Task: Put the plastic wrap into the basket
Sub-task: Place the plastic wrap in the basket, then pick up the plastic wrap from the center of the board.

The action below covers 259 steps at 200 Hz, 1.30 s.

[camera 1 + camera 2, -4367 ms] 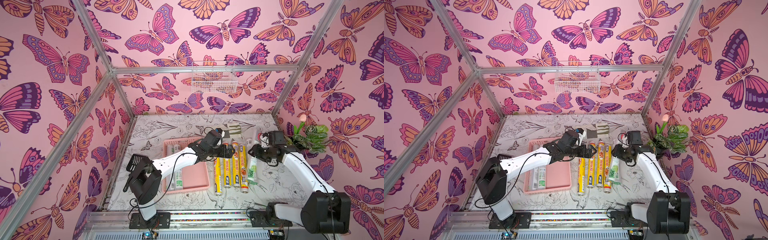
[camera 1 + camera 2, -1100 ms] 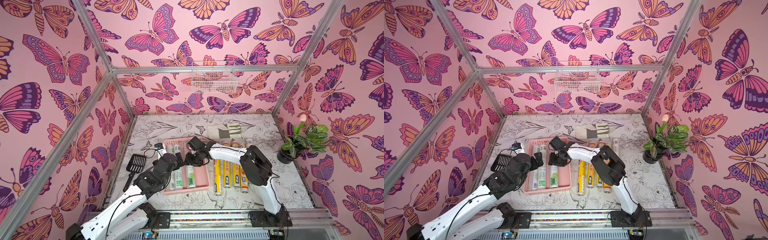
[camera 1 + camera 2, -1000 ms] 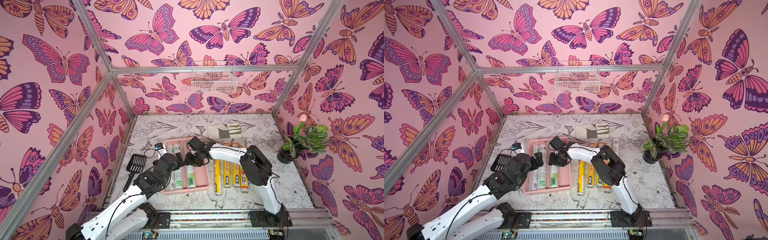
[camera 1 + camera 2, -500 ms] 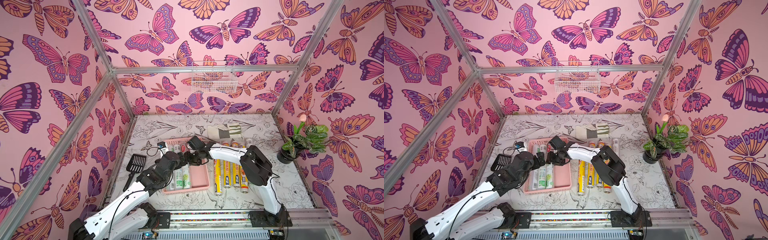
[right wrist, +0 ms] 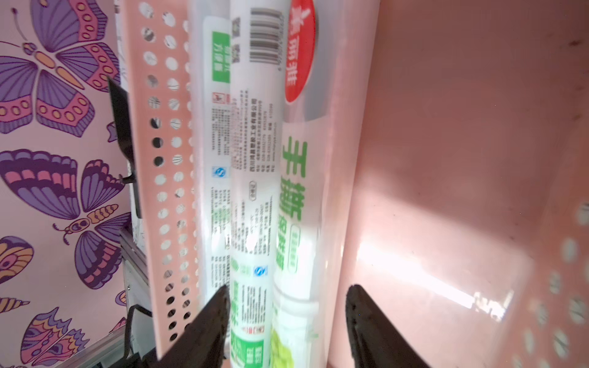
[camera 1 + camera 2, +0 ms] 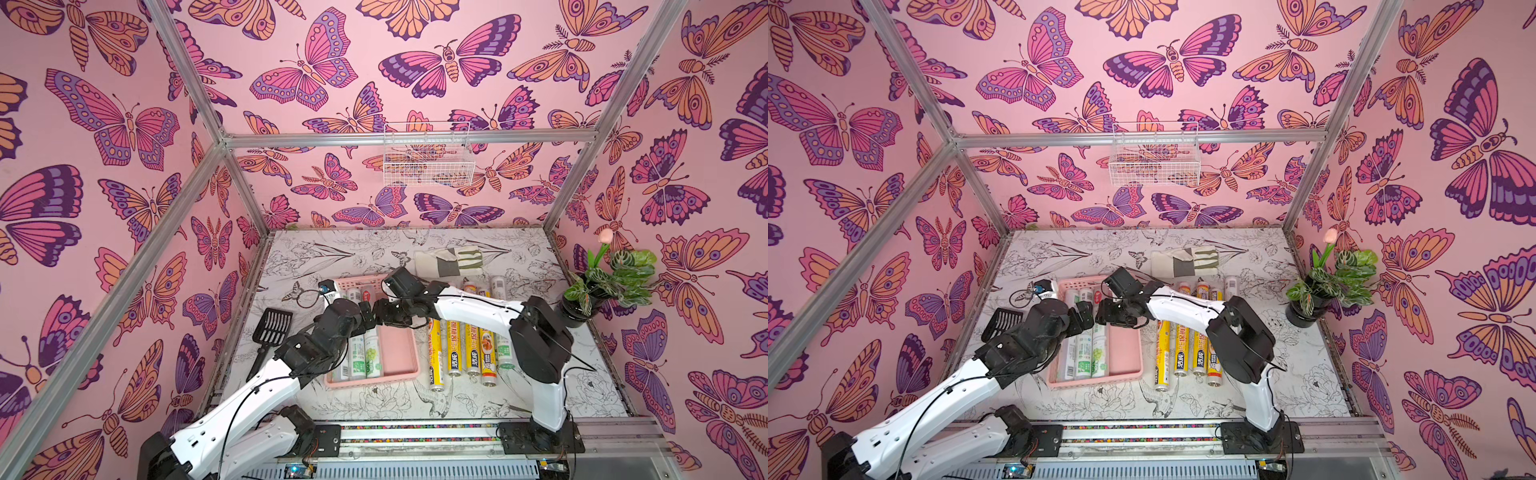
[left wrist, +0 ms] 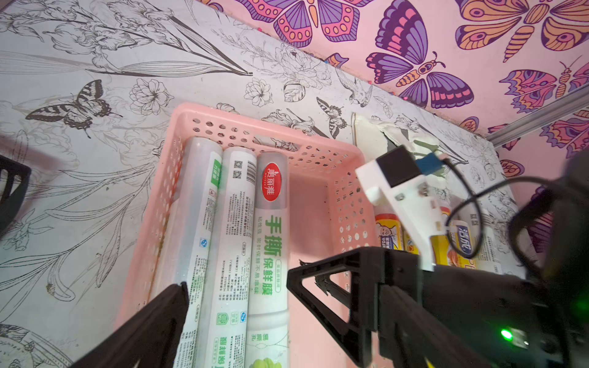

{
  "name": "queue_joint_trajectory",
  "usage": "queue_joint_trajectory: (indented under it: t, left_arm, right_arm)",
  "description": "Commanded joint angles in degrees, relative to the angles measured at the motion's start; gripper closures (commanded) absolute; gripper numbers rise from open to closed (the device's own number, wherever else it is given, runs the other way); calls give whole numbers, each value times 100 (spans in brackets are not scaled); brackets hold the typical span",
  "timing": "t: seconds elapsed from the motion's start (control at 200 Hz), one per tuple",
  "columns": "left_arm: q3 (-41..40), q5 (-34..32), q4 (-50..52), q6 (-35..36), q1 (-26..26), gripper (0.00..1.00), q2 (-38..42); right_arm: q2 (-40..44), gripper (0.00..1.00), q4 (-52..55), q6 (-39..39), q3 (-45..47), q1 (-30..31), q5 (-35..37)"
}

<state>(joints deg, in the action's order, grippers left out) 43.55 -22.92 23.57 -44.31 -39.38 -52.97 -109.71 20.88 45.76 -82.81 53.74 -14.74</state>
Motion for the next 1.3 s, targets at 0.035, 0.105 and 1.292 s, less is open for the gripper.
queue_joint_trajectory:
  t: [0.035, 0.105, 1.292]
  left_arm:
    - [219, 615, -413, 230, 26, 0, -210]
    - [274, 1023, -738, 433, 22, 0, -407]
    - [4696, 4338, -1484, 502, -1573, 0, -6245]
  right_arm:
    - [943, 40, 250, -427, 551, -112, 931]
    - [1457, 42, 285, -558, 935, -176, 1535]
    - [3465, 46, 1730, -2313, 3200, -4547, 1405]
